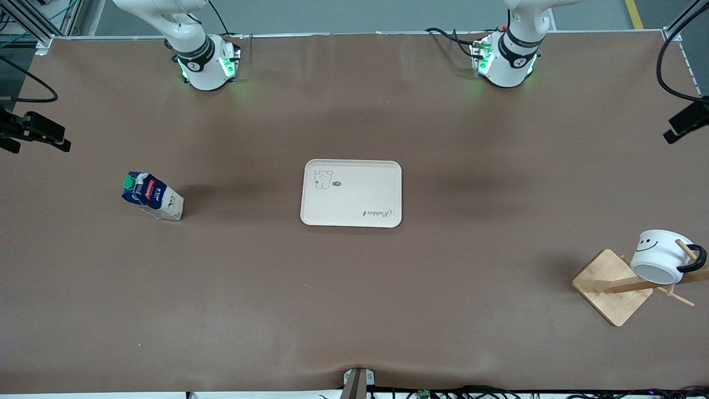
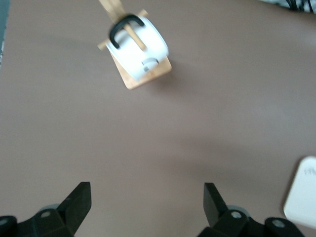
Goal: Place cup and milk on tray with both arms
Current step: 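Move the left gripper toward the white mug on the wooden stand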
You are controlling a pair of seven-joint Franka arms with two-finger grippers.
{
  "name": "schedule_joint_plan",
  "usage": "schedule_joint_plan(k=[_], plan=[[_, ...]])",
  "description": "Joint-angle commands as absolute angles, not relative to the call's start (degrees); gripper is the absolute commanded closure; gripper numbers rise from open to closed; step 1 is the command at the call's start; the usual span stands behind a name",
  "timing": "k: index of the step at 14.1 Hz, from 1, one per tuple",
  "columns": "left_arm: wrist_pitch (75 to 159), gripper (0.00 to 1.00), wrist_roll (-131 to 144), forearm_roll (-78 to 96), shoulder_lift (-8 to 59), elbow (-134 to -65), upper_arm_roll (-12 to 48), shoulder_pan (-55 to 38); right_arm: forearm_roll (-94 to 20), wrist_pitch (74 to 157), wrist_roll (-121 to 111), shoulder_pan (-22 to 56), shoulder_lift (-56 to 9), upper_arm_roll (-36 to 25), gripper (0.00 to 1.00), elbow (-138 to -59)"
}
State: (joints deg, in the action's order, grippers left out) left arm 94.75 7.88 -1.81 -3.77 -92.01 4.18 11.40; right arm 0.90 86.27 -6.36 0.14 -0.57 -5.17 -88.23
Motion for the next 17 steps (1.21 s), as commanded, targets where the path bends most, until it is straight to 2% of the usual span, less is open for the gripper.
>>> schedule_joint_plan(k=[1,4,10,17], plan=[[103.0,0.00,8.1,1.3,-6.4,-99.5,4.5,14.5,0.0,85.7,-6.3,-0.9,-0.6,-4.5,0.00,-87.8],[112.4,0.00,7.6,6.6,-7.1,-106.4,4.5,17.7,0.0,85.7,-6.2,-1.0,-0.6,-4.5,0.00,-87.8],[131.8,0.00,7.2,8.2,-6.7,-116.4,4.5,18.0,-0.1,85.7,-6.2,-1.0,-0.6,-4.5,0.00,-87.8],[141.1,0.00,-8.8,15.9,-1.1,-117.2,4.5,19.3,-0.8,85.7,-6.2,-1.1,-0.6,-4.5,0.00,-87.8]])
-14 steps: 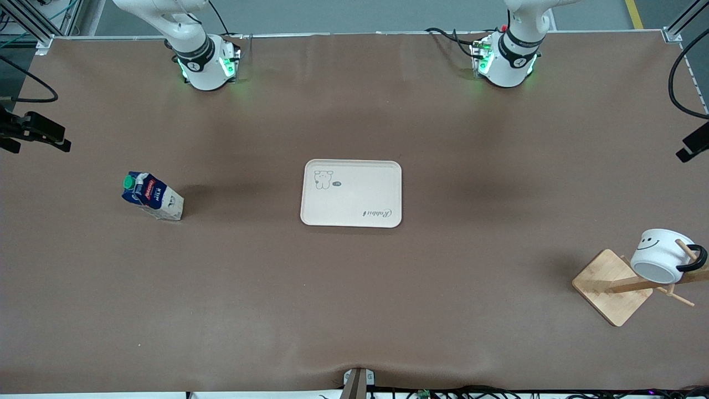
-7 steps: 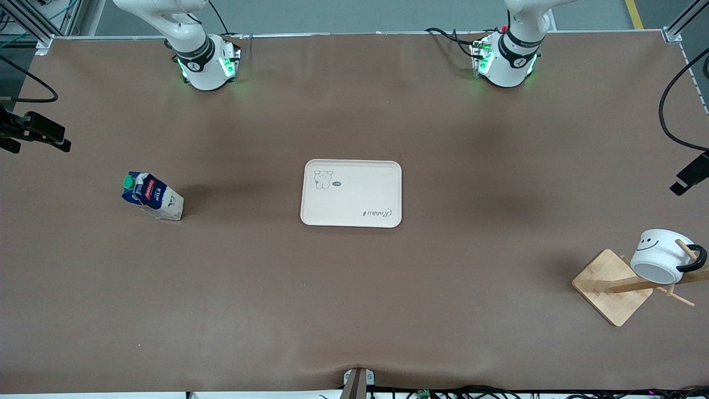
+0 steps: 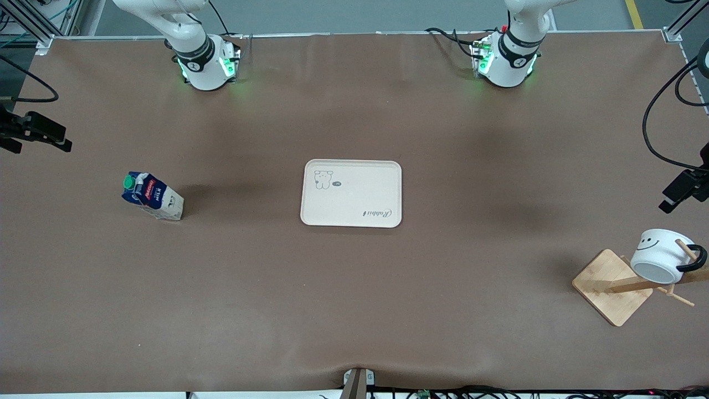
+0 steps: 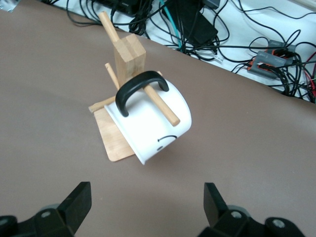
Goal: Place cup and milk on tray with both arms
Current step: 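Lower the left gripper onto the white mug's rim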
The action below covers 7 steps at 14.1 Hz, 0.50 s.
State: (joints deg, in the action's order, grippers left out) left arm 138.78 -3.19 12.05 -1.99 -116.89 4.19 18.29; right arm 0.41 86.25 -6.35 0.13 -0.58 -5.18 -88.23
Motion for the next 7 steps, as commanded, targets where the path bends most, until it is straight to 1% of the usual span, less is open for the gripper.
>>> schedule_joint_plan(k=[1,7], plan=[[141.4,0.00,-12.4,18.8,-0.5,-117.2,4.5,19.6,-0.8,85.7,-6.2,-1.1,-0.6,-4.5,0.00,-87.8],[144.8,0.00,-35.6,34.7,3.6,-117.2,4.5,22.1,-0.8,85.7,-6.2,-1.1,-0.6,-4.5,0.00,-87.7]])
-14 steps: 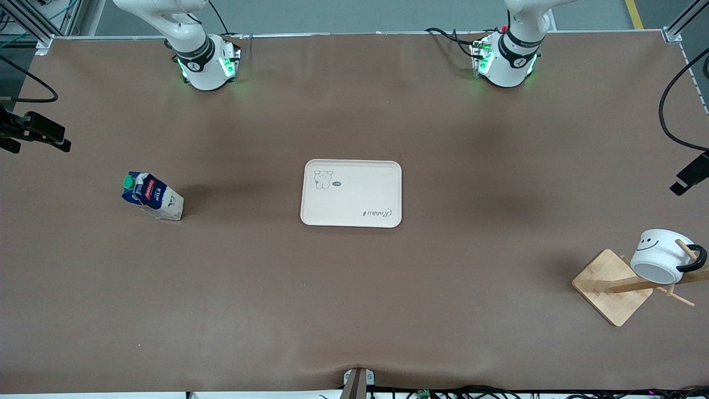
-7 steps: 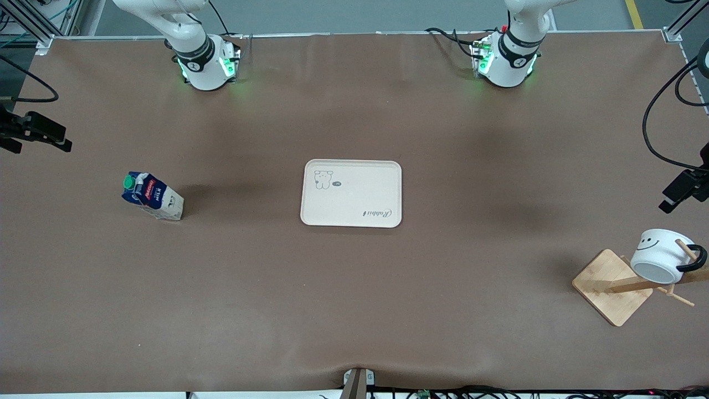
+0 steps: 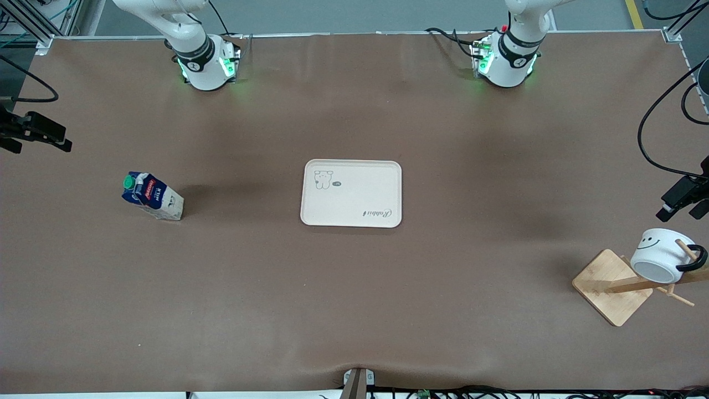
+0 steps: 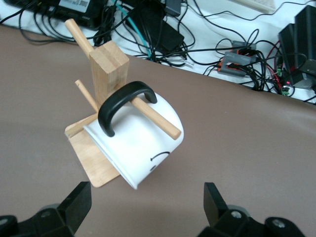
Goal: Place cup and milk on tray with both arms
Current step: 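Lower the left gripper onto the white mug's rim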
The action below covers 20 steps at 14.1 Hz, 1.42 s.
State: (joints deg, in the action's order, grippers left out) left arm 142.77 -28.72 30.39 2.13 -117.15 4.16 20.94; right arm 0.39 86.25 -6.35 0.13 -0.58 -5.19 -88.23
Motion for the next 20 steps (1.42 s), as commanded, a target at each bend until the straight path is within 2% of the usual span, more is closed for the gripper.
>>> schedule_joint_plan(k=[1,8,11,17,20], plan=[[146.0,0.00,-38.1,37.2,4.4,-117.2,4.5,22.1,-0.8,85.7,-6.3,-1.1,-0.6,-4.5,0.00,-87.7],[149.9,0.00,-42.9,41.1,7.7,-116.5,5.5,21.7,-0.8,85.7,-6.2,-1.1,-0.7,-4.5,0.00,-87.7],[152.9,0.10,-43.1,42.3,8.5,-116.1,6.8,21.3,-0.8,85.7,-6.2,-1.1,-0.8,-4.5,0.00,-87.7],[154.3,0.22,-43.1,42.4,9.1,-115.6,7.2,21.2,-0.8,85.7,-6.2,-1.1,-0.7,-4.5,0.00,-87.7],[154.3,0.38,-42.9,42.7,9.0,-115.5,8.0,21.3,-0.8,85.7,-6.2,-1.1,-0.7,-4.5,0.00,-87.7]])
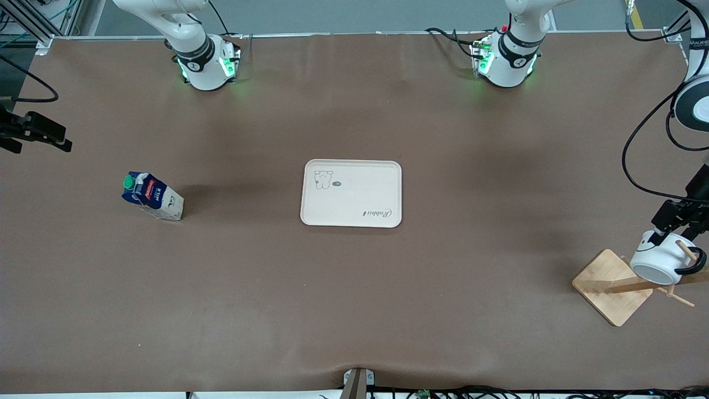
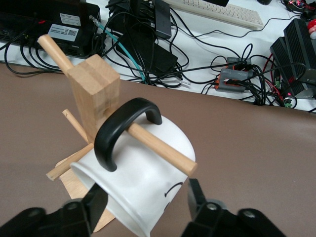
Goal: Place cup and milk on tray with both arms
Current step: 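Lower the left gripper onto the white mug's rim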
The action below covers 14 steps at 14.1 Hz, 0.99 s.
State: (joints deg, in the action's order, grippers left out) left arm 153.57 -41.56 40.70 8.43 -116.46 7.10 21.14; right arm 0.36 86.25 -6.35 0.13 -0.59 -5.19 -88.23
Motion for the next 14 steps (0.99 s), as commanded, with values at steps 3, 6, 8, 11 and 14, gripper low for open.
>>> schedule_joint_plan(k=[3,6,8,11,14], plan=[[154.2,0.55,-42.7,42.8,8.7,-115.5,8.1,21.3,-0.8,85.7,-6.2,-1.1,-0.7,-4.5,0.00,-87.7],[154.2,0.68,-42.7,42.8,8.7,-115.5,8.6,21.3,-0.9,85.7,-6.2,-1.0,-0.8,-4.5,0.00,-87.7],[154.2,0.82,-42.6,42.8,8.6,-115.6,8.7,21.3,-0.8,85.7,-6.2,-1.0,-0.7,-4.5,0.00,-87.7],[154.1,1.00,-42.5,42.8,8.3,-115.6,9.5,21.4,-0.8,85.7,-6.2,-1.0,-0.7,-4.5,0.00,-87.7],[153.8,1.00,-42.2,42.8,7.7,-115.6,10.1,21.4,-0.8,85.7,-6.2,-1.1,-0.8,-4.5,0.00,-87.7]])
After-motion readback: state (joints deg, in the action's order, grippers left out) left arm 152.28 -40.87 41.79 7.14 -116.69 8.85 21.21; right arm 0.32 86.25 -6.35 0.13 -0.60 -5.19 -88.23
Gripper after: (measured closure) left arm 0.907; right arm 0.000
